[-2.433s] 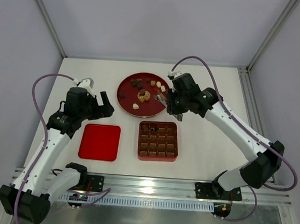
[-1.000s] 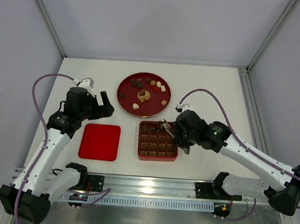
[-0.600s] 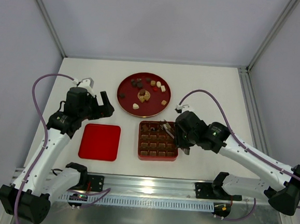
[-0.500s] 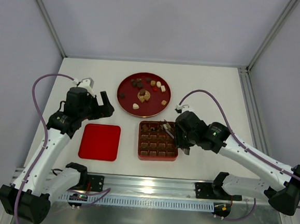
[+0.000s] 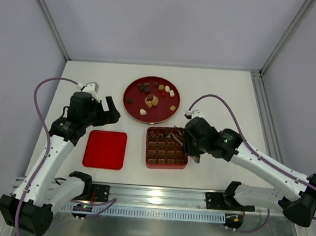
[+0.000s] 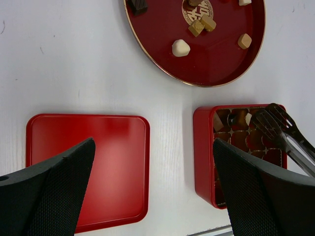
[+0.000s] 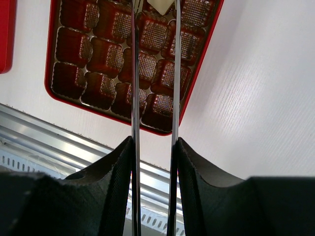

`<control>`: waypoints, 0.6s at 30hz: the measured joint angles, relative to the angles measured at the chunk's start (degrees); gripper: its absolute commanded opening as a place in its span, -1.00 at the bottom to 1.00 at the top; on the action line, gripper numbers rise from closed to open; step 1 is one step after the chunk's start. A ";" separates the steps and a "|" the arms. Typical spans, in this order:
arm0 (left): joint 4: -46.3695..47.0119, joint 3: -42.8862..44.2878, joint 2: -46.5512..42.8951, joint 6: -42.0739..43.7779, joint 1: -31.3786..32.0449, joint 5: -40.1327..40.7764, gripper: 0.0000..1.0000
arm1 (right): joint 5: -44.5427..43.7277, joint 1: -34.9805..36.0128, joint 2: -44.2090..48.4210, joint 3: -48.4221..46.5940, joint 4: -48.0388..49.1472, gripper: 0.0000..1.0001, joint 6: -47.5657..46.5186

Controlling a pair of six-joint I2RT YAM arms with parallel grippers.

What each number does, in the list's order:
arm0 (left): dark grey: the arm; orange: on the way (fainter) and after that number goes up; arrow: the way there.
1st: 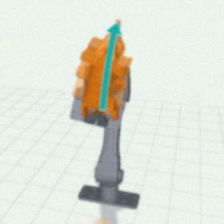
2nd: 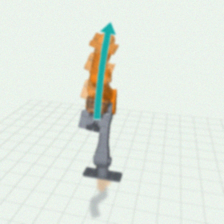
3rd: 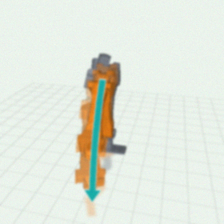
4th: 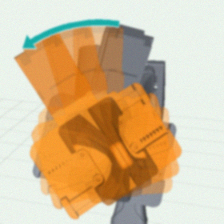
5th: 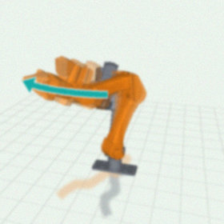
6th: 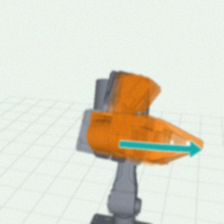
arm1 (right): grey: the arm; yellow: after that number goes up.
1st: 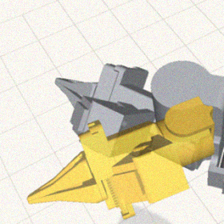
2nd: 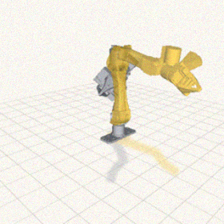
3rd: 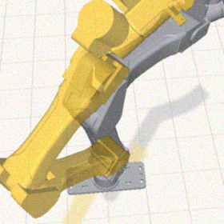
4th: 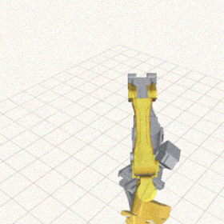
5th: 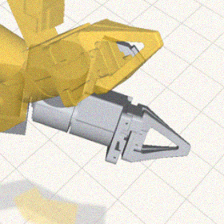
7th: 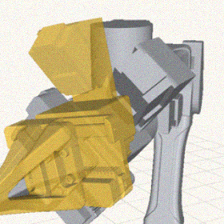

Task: Pack the chocolate

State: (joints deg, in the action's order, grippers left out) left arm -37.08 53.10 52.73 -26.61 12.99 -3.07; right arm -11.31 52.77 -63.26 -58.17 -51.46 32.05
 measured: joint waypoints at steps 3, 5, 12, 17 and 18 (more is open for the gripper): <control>0.00 0.00 0.00 0.00 0.00 0.00 0.99 | -0.02 0.00 0.00 -0.22 -0.07 -0.18 -0.04; 0.00 0.00 0.00 0.00 0.00 0.00 0.99 | -0.15 0.00 0.00 -0.76 -0.24 -0.17 -0.20; -0.02 0.00 0.00 0.00 0.00 0.00 0.99 | -0.22 -1.33 -2.10 -8.11 -1.25 -0.17 -2.93; -0.02 0.00 0.00 0.00 0.00 -0.02 0.99 | 3.50 -8.00 -8.26 -14.82 1.11 -0.18 -7.69; 0.00 0.00 0.00 0.00 0.00 0.00 0.99 | 4.42 -9.55 -10.03 -15.89 1.70 -0.18 -8.63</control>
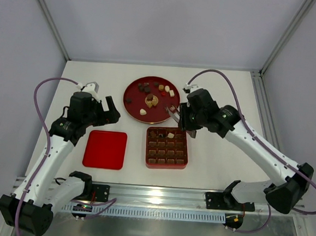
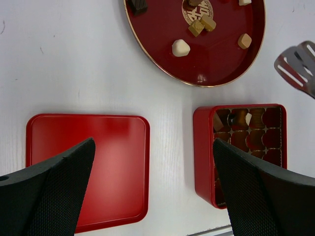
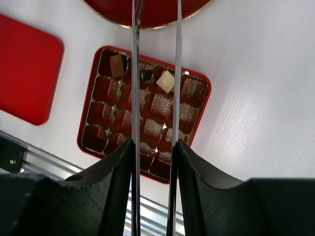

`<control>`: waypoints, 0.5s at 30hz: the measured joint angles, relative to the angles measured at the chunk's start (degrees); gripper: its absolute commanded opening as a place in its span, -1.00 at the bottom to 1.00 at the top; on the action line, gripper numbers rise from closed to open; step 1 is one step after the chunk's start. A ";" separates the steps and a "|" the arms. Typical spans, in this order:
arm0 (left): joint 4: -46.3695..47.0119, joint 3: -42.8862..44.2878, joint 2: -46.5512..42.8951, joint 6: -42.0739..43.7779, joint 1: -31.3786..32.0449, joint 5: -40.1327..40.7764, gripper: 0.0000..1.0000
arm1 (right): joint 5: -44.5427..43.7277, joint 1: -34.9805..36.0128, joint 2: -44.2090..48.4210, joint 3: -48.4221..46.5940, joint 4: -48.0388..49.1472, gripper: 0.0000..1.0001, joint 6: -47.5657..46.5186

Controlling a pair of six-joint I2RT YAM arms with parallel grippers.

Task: Pack the chocolate

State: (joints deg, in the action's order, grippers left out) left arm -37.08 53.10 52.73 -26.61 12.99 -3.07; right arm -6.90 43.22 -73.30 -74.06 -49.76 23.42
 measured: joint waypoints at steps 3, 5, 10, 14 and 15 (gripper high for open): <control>0.00 0.00 0.02 0.00 0.00 -0.02 0.99 | 2.21 -3.39 -5.81 -3.87 1.46 -0.19 -2.93; 0.00 0.00 0.04 0.00 0.00 0.00 0.99 | 3.50 -5.11 -10.54 -6.91 2.80 -0.19 -4.90; 0.00 0.00 0.13 0.00 0.00 -0.02 0.99 | 6.75 -7.41 -22.97 -15.08 5.22 -0.20 -8.44; -0.02 0.00 0.15 0.00 0.00 0.00 0.99 | 8.44 -7.82 -30.60 -20.06 5.62 -0.20 -10.10; 0.00 0.00 0.15 0.00 0.00 -0.02 0.99 | 8.85 -7.82 -31.95 -21.03 5.66 -0.20 -10.36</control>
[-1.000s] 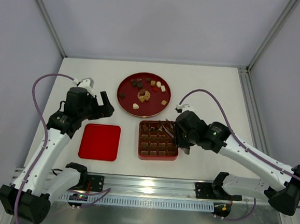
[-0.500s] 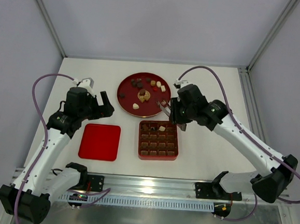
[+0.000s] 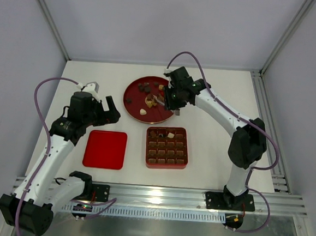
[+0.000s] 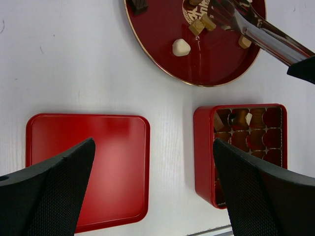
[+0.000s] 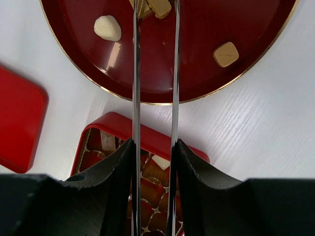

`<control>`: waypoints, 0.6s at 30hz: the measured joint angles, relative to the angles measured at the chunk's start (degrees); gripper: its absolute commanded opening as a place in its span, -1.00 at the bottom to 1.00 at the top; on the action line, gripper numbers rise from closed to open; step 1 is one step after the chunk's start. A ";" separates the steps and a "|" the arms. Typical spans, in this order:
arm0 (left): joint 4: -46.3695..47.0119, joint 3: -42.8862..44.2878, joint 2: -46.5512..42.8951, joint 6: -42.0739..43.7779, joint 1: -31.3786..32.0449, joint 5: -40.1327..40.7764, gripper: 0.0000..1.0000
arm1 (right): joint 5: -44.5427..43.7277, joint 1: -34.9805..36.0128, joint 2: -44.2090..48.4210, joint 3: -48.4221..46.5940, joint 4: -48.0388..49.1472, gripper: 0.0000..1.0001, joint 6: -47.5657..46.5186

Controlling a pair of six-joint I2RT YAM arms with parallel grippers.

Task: Pack the chocolate

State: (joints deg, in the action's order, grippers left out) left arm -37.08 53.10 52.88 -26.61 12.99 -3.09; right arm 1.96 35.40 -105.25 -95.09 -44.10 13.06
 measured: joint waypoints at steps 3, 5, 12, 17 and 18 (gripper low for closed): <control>0.00 0.00 0.11 0.00 0.00 0.00 0.99 | 0.96 0.00 -2.19 -1.49 0.00 -0.20 -0.72; -0.02 0.00 0.20 0.00 0.00 -0.02 0.99 | 1.33 0.00 -2.43 -1.55 -0.09 -0.20 -0.87; 0.00 0.00 0.31 0.00 0.00 -0.04 0.99 | 1.84 0.00 -2.43 -1.51 0.17 -0.20 -0.92; 0.00 0.00 0.31 0.00 0.00 -0.04 0.99 | 1.60 0.00 -2.73 -1.51 0.31 -0.20 -0.92; 0.00 0.00 0.31 0.00 0.00 -0.04 1.00 | 1.57 0.00 -2.86 -1.51 0.35 -0.21 -0.92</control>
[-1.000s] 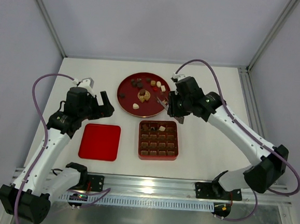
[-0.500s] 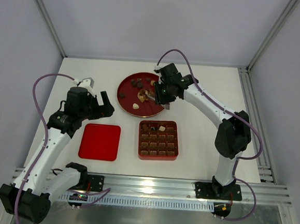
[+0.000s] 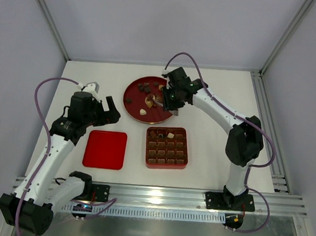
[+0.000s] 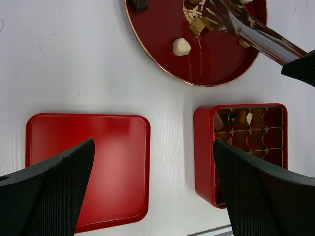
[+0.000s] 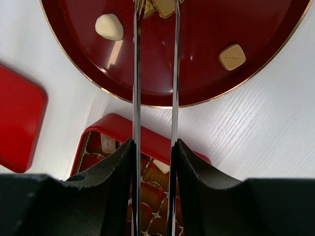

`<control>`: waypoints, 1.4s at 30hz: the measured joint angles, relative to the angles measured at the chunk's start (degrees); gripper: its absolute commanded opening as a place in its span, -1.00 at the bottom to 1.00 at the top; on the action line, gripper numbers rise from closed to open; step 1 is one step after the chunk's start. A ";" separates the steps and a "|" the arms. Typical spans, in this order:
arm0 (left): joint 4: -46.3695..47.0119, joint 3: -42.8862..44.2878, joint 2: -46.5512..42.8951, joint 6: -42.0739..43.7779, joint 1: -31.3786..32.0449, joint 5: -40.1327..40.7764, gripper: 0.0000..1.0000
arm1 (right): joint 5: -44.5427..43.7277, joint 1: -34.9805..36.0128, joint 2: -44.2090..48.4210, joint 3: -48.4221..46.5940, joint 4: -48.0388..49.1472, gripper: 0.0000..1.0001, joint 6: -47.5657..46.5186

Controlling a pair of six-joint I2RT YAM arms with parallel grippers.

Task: Pack the chocolate

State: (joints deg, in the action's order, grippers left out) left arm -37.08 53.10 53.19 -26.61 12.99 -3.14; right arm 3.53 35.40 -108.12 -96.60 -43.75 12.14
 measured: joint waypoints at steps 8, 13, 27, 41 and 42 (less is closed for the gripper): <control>0.00 0.00 0.00 0.00 0.00 0.00 0.99 | -0.66 -0.02 -1.88 0.22 0.00 -0.21 0.02; 0.00 0.00 0.02 0.00 0.00 0.00 1.00 | -0.83 -0.26 -1.90 1.18 0.02 -0.27 0.02; 0.00 0.00 0.33 0.00 0.00 0.00 1.00 | -0.83 -0.28 -1.90 1.36 0.02 -0.43 0.04; 0.00 0.00 0.33 0.00 0.00 0.00 0.99 | -1.70 -0.28 -1.86 1.33 -0.09 -0.45 0.00; 0.00 0.00 0.33 0.00 0.00 0.00 0.99 | -1.75 -0.28 -1.86 1.33 -0.11 -0.45 0.00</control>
State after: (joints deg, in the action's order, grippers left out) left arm -37.08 53.10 53.52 -26.61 12.99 -3.14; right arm 1.78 35.11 -109.97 -95.26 -43.86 12.14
